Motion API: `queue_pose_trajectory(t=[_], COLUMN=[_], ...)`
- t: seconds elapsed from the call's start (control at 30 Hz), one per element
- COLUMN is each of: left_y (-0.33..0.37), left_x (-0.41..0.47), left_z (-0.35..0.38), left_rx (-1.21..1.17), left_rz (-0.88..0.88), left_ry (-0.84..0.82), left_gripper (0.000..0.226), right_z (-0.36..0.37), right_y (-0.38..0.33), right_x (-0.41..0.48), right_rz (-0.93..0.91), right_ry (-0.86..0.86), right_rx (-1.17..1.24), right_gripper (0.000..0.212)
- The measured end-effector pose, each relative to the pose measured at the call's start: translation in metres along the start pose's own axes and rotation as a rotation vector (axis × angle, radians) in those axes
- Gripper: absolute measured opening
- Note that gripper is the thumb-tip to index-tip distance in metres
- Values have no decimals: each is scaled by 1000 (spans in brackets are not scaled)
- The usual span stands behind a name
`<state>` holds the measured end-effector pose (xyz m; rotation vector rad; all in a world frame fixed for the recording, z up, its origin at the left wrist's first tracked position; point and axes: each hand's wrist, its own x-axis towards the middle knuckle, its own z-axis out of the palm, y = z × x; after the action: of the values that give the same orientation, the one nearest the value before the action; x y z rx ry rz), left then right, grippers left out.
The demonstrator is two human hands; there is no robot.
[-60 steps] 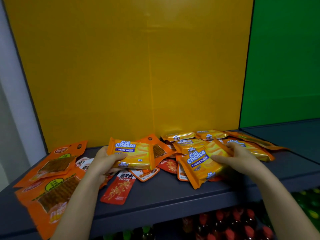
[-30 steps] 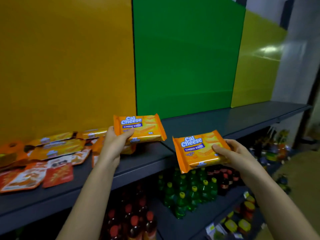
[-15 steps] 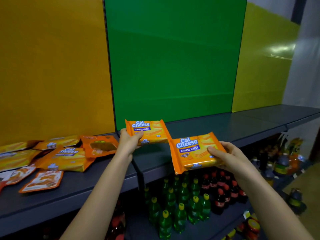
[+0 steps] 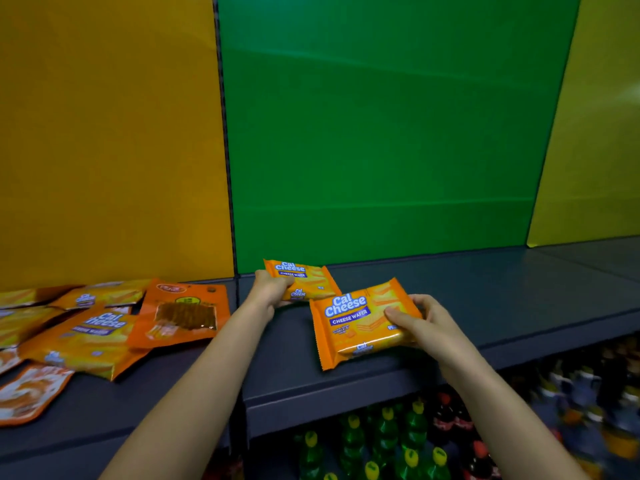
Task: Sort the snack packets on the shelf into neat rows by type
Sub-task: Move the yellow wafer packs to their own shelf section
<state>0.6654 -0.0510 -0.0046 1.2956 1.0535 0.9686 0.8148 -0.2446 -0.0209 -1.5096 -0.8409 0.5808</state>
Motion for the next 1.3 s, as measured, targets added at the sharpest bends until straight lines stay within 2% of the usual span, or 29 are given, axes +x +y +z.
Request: queue_pose_trajectory(t=[0.13, 0.2, 0.27, 0.33, 0.43, 0.57, 0.63, 0.7, 0.83, 1.0, 1.17, 1.3], left_y=[-9, -12, -13, -13, -13, -10, -8, -6, -5, 3, 13, 7], left_x=[10, 13, 18, 19, 26, 35, 40, 41, 42, 36, 17, 1], left_z=[-5, -9, -12, -13, -15, -18, -20, -20, -16, -23, -42, -64], left_rx=[113, 173, 213, 245, 321, 355, 384, 416, 672, 997, 1169, 1251], left_rz=[39, 45, 46, 50, 43, 19, 1, -4, 46, 217, 384, 444], left_ry=[126, 183, 242, 281, 303, 297, 307, 308, 349, 401, 483, 472], left_gripper=[20, 22, 20, 8, 10, 18, 35, 41, 50, 44, 31, 26], right_z=[21, 31, 36, 38, 39, 46, 51, 56, 62, 66, 71, 77], right_y=[6, 8, 10, 9, 11, 7, 6, 6, 8, 5, 0, -1], right_x=[30, 40, 47, 51, 54, 55, 55, 56, 58, 57, 53, 52], right_rz=[-8, 3, 9, 24, -6, -192, -251, -304, -311, -296, -307, -321], right_ry=[-99, -151, -218, -334, -440, -411, -406, -404, -379, -362, -303, -261], right_rx=[-101, -134, -179, -209, -281, -491, -550, -609, -723, -816, -937, -986], right_gripper=[31, 29, 36, 48, 60, 55, 54, 52, 59, 69, 75, 77])
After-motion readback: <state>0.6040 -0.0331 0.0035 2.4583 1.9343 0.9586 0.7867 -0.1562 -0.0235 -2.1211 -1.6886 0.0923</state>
